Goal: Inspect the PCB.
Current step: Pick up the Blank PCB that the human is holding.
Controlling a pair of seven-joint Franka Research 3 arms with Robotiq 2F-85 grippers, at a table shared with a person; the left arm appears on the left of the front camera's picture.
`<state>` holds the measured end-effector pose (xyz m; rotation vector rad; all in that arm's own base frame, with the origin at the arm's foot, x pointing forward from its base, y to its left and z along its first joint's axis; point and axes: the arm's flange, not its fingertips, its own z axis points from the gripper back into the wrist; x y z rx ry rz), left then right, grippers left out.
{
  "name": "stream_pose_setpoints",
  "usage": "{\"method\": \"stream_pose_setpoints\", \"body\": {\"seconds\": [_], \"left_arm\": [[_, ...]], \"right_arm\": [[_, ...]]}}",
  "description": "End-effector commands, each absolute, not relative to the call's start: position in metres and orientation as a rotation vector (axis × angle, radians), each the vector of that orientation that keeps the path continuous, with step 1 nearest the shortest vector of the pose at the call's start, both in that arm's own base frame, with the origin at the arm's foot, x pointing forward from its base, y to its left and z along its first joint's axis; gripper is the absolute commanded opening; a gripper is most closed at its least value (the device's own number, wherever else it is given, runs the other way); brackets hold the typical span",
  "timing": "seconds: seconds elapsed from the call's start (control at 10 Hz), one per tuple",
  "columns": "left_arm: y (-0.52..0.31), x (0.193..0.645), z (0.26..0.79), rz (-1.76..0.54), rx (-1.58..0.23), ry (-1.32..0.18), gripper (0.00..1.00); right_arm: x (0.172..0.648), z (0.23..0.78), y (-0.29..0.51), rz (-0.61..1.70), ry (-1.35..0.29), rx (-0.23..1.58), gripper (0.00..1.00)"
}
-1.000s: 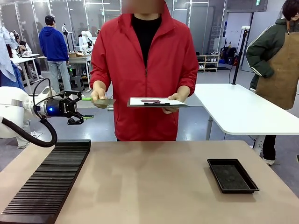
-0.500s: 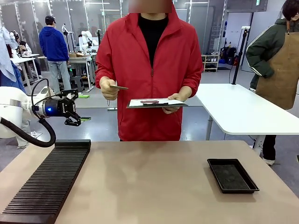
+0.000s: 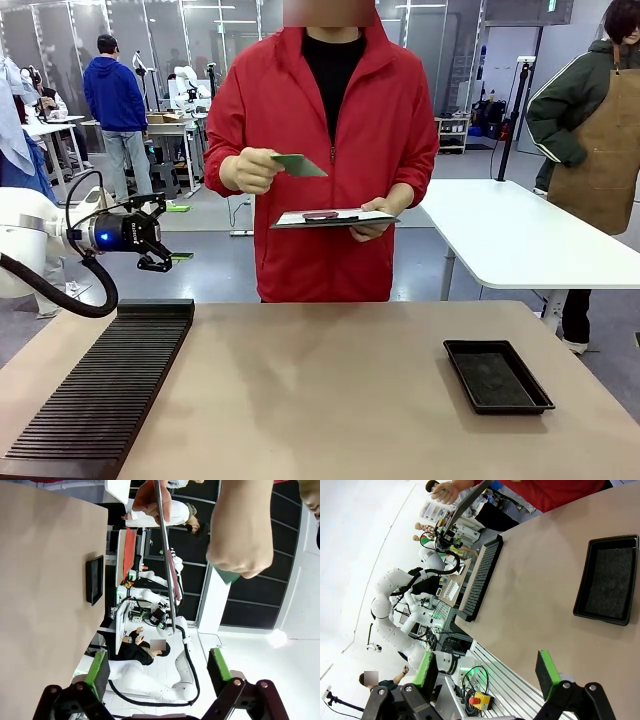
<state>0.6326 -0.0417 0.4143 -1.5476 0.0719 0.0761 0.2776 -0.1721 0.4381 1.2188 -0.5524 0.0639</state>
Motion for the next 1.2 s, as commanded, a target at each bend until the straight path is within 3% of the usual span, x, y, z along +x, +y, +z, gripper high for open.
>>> {"method": "stream_pose_setpoints", "body": {"seconds": [0.0, 0.7, 0.8, 1.1], "left_arm": [[-0.043, 0.634, 0.418, 0.078, -1.547, 0.077, 1.00], [-0.042, 0.633, 0.414, 0.076, -1.548, 0.072, 1.00], [-0.037, 0.623, 0.432, -0.001, -1.549, 0.133, 1.00], [0.004, 0.576, 0.454, -0.016, -1.592, 0.097, 1.00]], "right_arm": [[0.277, 0.438, -0.173, 0.079, -0.558, 1.219, 1.00], [0.277, 0.438, -0.173, 0.079, -0.558, 1.219, 1.00], [0.277, 0.438, -0.173, 0.079, -0.558, 1.219, 1.00], [0.277, 0.438, -0.173, 0.079, -0.558, 1.219, 1.00]]}}
